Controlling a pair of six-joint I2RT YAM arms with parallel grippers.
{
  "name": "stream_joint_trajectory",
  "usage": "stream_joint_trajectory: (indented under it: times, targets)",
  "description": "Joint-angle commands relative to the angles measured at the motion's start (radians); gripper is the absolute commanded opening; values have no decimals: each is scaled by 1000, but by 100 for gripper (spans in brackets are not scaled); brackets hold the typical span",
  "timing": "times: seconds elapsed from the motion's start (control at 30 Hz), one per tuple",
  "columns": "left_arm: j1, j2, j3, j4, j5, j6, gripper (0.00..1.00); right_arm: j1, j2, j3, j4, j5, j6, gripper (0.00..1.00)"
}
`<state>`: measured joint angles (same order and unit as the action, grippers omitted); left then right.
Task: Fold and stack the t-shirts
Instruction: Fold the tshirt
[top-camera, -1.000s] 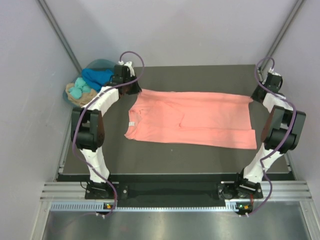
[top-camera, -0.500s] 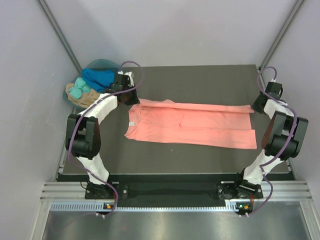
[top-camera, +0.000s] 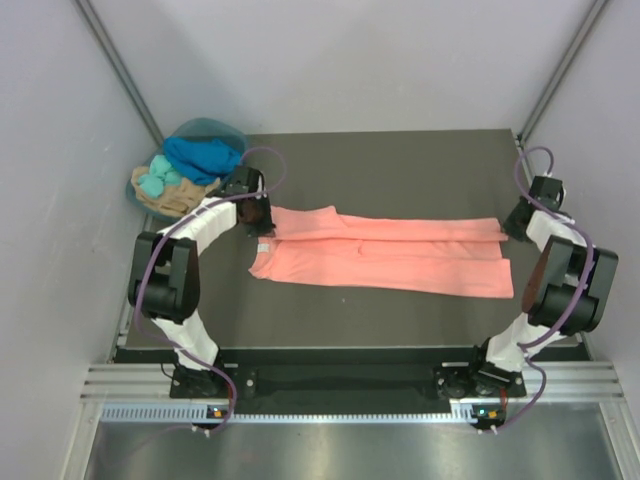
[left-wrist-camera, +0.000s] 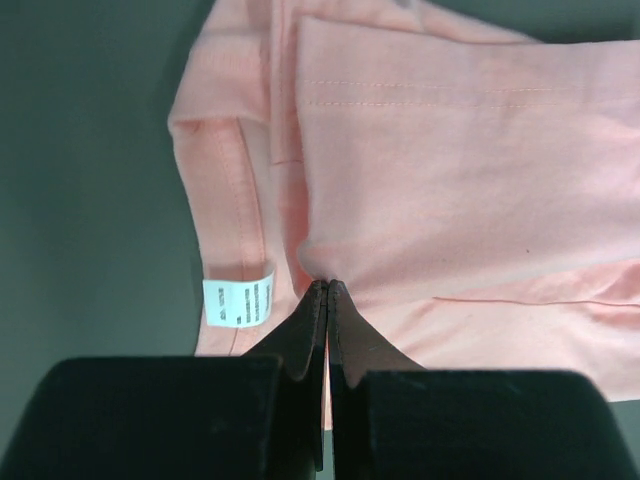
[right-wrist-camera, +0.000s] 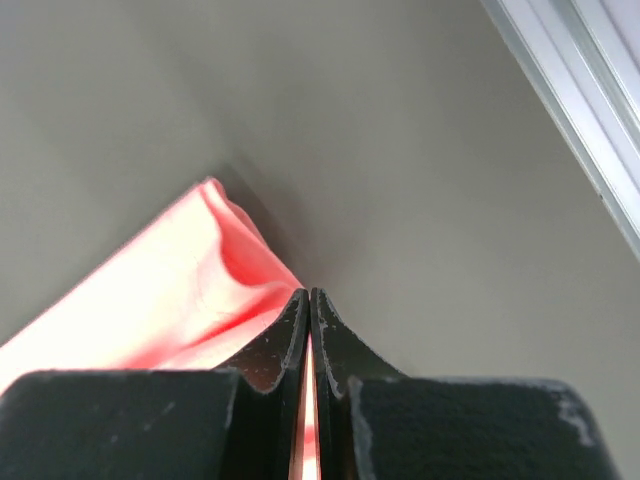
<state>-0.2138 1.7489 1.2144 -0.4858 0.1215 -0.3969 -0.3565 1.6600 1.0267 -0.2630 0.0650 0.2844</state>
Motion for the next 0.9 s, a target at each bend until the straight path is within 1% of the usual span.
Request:
stream_joint_trajectory:
  times: [0.0, 0.1, 0.17, 0.2, 0.23, 0.27, 0.3, 0.33, 0.4, 0.43, 0.5, 0.53, 0.57, 0.6, 0.63, 0.7, 0.73, 0.8, 0.87]
  targets:
    - [-4, -35, -23, -51, -94, -25, 0, -21, -62, -27, 1, 56, 15, 0]
    - [-4, -20, -7, -83, -114, -34, 0, -21, -68, -48, -13, 65, 30, 2]
    - [-7, -11, 5, -102, -146, -48, 1, -21, -66, -62, -24, 70, 39, 12]
    - [-6, -14, 7, -114, -161, -52, 8, -21, -68, -62, -45, 73, 41, 18]
    - [-7, -28, 11, -120, -172, -59, 13, -21, -71, -60, -60, 79, 39, 28]
    - [-7, -37, 16, -122, -180, -68, 18, -21, -78, -54, -77, 82, 44, 30]
    - [-9, -46, 25, -135, -184, -71, 30, -21, -101, -53, -97, 82, 47, 32]
    - [-10, -61, 52, -137, -181, -75, 33, -21, -115, -51, -105, 67, 53, 35]
    - [-18, -74, 86, -132, -157, -82, 37, -16, -149, -45, -122, 41, 68, 36]
    - [-21, -74, 115, -114, -128, -82, 38, 5, -157, -43, -122, 6, 73, 35]
    - [-25, -63, 135, -90, -39, -97, 39, 48, -158, -24, -134, 15, 79, 35]
    - [-25, -42, 149, -79, -10, -105, 39, 94, -152, -13, -140, 22, 81, 34]
    - [-25, -29, 154, -56, 51, -118, 40, 117, -143, 8, -148, 24, 84, 33]
    - [-25, -16, 155, -45, 70, -122, 40, 143, -129, 15, -153, 22, 82, 33]
    - [-25, 18, 165, -45, 72, -125, 40, 192, -121, 22, -154, 22, 81, 32]
    - [-25, 52, 172, -66, 49, -131, 40, 231, -96, 35, -157, 25, 88, 31]
    - [-25, 75, 172, -68, 47, -131, 40, 249, -85, 35, -160, 24, 97, 29]
    - [-25, 90, 154, -76, 27, -138, 40, 251, -60, 26, -166, 25, 124, 27]
    - [-25, 106, 134, -80, -5, -158, 40, 246, -51, -2, -170, 73, 145, 26]
